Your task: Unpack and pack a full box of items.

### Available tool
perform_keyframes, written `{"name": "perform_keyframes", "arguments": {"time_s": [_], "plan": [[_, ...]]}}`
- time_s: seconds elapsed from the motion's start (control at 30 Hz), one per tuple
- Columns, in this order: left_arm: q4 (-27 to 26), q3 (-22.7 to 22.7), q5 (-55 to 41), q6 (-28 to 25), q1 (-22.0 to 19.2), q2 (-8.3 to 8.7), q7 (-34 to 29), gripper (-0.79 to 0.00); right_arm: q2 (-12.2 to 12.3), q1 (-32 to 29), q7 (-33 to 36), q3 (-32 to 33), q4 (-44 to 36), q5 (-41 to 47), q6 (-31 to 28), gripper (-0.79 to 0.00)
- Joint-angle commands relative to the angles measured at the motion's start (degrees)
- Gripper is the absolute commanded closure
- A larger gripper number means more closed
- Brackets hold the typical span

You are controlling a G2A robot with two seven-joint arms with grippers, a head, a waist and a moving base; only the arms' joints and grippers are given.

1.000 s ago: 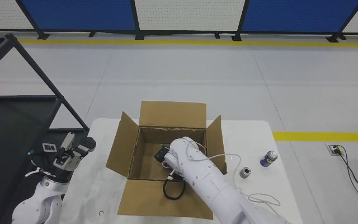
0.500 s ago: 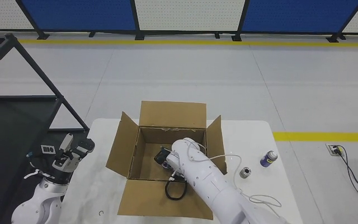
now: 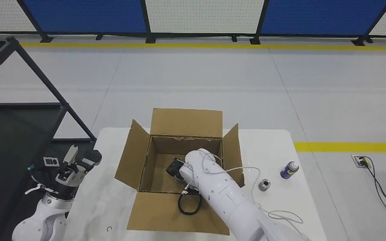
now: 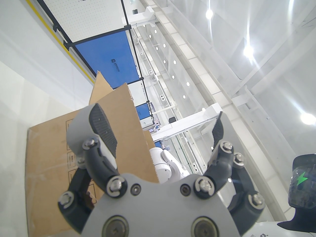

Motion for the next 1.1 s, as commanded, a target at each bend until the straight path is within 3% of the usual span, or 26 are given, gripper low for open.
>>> {"name": "perform_keyframes", "arguments": {"time_s": [0.0,0.4,0.67,0.83,0.97,1.07], "plan": [[-0.1,0.0,0.0,-0.1,0.1,-0.01,0.1,-0.785,0.1,0.3,-0.5,0.3,-0.1,0.2,0.0,0.0],[-1.9,0.5,1.0,-0.4,1.0,-0.12,0.2,-0.785,1.8,0.9,-4.8,2.1,-2.5,0.8,1.1,0.0],[-3.8,0.9,2.4,-0.8,2.0,-0.19,0.5,-0.785,4.8,-2.5,-6.4,3.3,-11.7,-2.6,5.7,0.0],[-4.7,0.9,3.0,-1.2,2.9,-0.26,1.1,-0.785,9.4,-9.9,-5.2,6.9,-27.0,-7.3,10.9,0.0],[-5.6,1.4,3.7,-1.4,3.7,-0.37,1.6,-0.785,15.2,-22.6,-0.8,14.5,-51.2,-15.1,13.2,0.0],[-6.4,2.0,4.4,-1.5,4.2,-0.47,2.0,-0.785,18.7,-34.5,2.9,21.3,-70.5,-20.8,10.1,0.0]]}}
